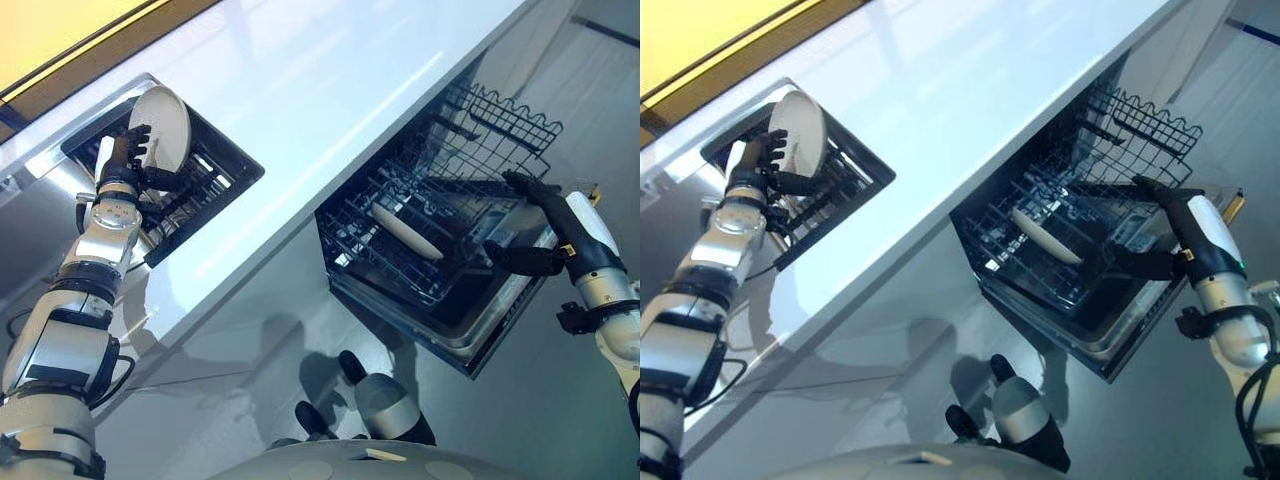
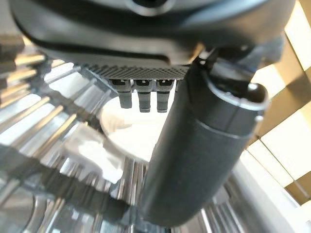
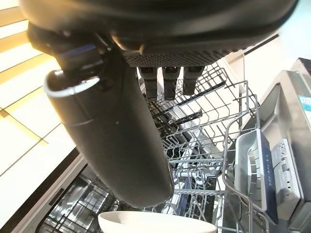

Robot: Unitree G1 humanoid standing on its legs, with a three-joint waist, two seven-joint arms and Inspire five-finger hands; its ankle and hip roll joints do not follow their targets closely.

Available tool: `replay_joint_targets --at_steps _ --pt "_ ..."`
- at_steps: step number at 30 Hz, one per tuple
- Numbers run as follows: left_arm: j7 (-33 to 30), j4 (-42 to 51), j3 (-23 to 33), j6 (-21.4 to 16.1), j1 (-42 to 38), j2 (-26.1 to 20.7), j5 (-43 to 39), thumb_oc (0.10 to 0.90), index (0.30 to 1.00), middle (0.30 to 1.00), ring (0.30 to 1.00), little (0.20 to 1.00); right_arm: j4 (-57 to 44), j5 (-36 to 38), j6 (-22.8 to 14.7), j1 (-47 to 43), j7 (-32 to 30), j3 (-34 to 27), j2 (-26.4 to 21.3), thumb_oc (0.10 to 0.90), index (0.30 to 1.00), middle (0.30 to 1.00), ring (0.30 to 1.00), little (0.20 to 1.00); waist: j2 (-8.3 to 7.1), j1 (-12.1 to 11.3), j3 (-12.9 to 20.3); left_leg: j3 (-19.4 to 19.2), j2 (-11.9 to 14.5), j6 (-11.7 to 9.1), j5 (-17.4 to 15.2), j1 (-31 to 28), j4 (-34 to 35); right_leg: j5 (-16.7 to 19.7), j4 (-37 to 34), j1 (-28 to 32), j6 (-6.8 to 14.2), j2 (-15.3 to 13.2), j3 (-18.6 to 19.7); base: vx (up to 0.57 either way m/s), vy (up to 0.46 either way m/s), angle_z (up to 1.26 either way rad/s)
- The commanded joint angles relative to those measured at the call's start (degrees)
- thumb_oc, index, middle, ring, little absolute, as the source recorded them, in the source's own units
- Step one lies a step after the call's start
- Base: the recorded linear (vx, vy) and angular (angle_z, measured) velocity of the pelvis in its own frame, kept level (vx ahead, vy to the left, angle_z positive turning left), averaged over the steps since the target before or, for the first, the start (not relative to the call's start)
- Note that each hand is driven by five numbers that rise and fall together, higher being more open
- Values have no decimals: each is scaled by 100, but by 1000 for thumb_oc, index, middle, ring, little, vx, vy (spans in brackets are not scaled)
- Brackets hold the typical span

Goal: Pick up plates and place into dishwasher.

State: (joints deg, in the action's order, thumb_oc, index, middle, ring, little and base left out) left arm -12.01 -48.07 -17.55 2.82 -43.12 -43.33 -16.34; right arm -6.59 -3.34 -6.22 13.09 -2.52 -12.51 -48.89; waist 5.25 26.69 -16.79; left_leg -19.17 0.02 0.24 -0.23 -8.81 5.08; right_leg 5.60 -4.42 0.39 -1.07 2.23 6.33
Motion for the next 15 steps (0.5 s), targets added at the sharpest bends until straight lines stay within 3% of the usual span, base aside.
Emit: replay_joint_targets --at_steps 1,15 --pt "-300 -28 57 -216 -851 -532 -96 800 900 900 900 900 -228 112 -359 -486 -433 -291 -437 800 900 900 900 900 -102 -101 404 -146 -115 63 -447 262 -486 -697 899 -387 765 -101 -290 16 -32 -1" --pt "-883 190 -77 -240 -905 -320 -204 800 900 900 900 900 -108 160 -165 -808 -613 -93 -539 800 900 900 900 900 -204 -37 -183 -137 -84 63 -571 620 -646 -829 1017 -737 797 -166 -307 -7 5 -3"
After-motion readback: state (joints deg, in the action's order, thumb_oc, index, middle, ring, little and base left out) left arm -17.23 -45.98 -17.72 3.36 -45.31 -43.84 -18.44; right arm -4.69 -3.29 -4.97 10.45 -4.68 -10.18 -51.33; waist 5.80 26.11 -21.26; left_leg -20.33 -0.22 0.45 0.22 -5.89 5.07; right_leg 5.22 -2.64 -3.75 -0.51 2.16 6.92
